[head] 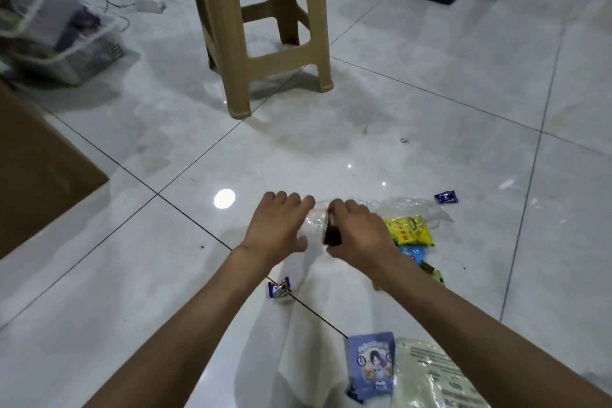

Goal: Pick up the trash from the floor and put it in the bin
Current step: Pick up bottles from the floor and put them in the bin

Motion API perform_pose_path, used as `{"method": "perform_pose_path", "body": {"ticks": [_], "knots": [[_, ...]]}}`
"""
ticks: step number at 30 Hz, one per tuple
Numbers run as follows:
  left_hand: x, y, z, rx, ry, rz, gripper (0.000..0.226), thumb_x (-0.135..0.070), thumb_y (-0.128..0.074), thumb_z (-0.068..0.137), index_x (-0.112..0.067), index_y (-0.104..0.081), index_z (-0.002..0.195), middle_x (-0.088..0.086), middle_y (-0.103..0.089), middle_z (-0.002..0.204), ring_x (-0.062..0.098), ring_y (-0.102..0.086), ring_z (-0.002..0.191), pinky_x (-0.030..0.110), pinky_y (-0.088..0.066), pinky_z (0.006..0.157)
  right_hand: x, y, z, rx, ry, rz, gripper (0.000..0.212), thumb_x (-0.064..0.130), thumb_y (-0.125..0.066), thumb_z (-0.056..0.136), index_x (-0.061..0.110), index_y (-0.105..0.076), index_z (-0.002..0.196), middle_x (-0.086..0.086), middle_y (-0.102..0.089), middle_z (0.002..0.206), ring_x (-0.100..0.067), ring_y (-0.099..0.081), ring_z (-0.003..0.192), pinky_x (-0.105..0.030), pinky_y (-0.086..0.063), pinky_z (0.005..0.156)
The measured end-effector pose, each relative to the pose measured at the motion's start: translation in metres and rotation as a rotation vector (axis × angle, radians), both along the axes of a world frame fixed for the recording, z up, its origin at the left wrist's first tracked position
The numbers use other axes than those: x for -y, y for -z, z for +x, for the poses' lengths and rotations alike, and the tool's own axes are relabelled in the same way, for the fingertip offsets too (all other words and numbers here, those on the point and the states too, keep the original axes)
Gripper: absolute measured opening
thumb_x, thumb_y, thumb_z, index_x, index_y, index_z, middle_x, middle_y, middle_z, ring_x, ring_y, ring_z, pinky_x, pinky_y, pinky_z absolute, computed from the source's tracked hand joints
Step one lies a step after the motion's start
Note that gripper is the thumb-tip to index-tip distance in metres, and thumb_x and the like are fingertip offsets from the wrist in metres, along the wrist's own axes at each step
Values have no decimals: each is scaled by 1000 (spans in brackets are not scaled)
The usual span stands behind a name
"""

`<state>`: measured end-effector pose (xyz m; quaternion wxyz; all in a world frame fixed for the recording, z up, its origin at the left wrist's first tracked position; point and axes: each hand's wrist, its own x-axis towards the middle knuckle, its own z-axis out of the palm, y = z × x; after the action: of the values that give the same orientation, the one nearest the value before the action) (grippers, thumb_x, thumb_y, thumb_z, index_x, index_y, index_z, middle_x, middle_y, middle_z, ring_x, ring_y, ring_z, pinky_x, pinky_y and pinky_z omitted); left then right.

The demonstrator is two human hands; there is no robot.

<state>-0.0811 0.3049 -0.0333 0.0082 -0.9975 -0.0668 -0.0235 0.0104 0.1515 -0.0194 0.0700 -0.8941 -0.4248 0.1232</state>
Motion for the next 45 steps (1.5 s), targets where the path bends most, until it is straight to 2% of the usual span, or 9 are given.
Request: {"method": "perform_pose_path", "body": {"ticks": [4,9,15,20,23,28,33,41,45], "knots": [[-9,-62,0,60,-97,-67,58,-38,-77,59,-16,-58,109,2,-62,94,27,-60,77,36,-42,72,-4,-61,15,96,-21,100,64,28,-70,71,17,-48,129,-4,-54,115,-28,-53,103,-35,-43,74],[-3,-191,-19,133,-102,-105,60,-46,-79,63,-23,-58,114,-5,-63,98,22,-60,81,34,-44,74,-1,-188,7,100,-87,120,62,25,-74,64,14,-54,122,-5,-54,113,-29,-55,98,-33,-41,65],[-6,-382,-50,111,-95,-154,63,-57,-73,68,-28,-56,122,-10,-62,107,18,-59,93,31,-44,76,3,-386,-12,35,-165,71,64,37,-69,73,25,-44,132,5,-52,120,-19,-52,106,-32,-48,71],[-16,-555,-77,68,-172,-216,60,-64,-72,65,-28,-53,110,-15,-61,94,14,-59,83,25,-33,66,-10,-560,-28,-46,-197,72,66,36,-74,70,25,-49,130,4,-41,121,-15,-44,110,-31,-51,68],[-27,-655,-90,50,-168,-221,59,-65,-70,68,-29,-52,112,-14,-61,97,15,-60,87,25,-34,68,-21,-661,-43,-40,-209,54,68,36,-73,72,24,-46,134,1,-41,122,-18,-45,109,-31,-51,72],[-42,-788,-114,96,-161,-181,64,-69,-62,71,-30,-55,121,-14,-62,112,14,-58,101,29,-41,80,-30,-790,-64,-23,-233,137,69,38,-71,73,23,-46,136,1,-49,123,-21,-53,107,-34,-50,80],[-40,-870,-152,122,-246,-162,71,-75,-55,71,-32,-53,127,-16,-57,119,14,-54,109,33,-42,83,-33,-880,-95,4,-287,166,67,40,-69,77,26,-42,137,3,-52,124,-19,-54,109,-33,-46,84],[2,-947,-258,186,-408,-136,67,-70,-60,77,-38,-46,134,-19,-50,131,8,-46,121,29,-37,93,-27,-950,-175,37,-457,155,66,44,-70,76,31,-42,134,8,-54,118,-15,-55,106,-28,-43,75],[21,-973,-329,219,-488,-67,69,-74,-56,77,-37,-46,134,-17,-51,134,9,-47,123,28,-38,90,-28,-980,-233,48,-574,156,68,47,-71,74,33,-42,134,7,-55,118,-16,-56,108,-38,-51,84]]}}
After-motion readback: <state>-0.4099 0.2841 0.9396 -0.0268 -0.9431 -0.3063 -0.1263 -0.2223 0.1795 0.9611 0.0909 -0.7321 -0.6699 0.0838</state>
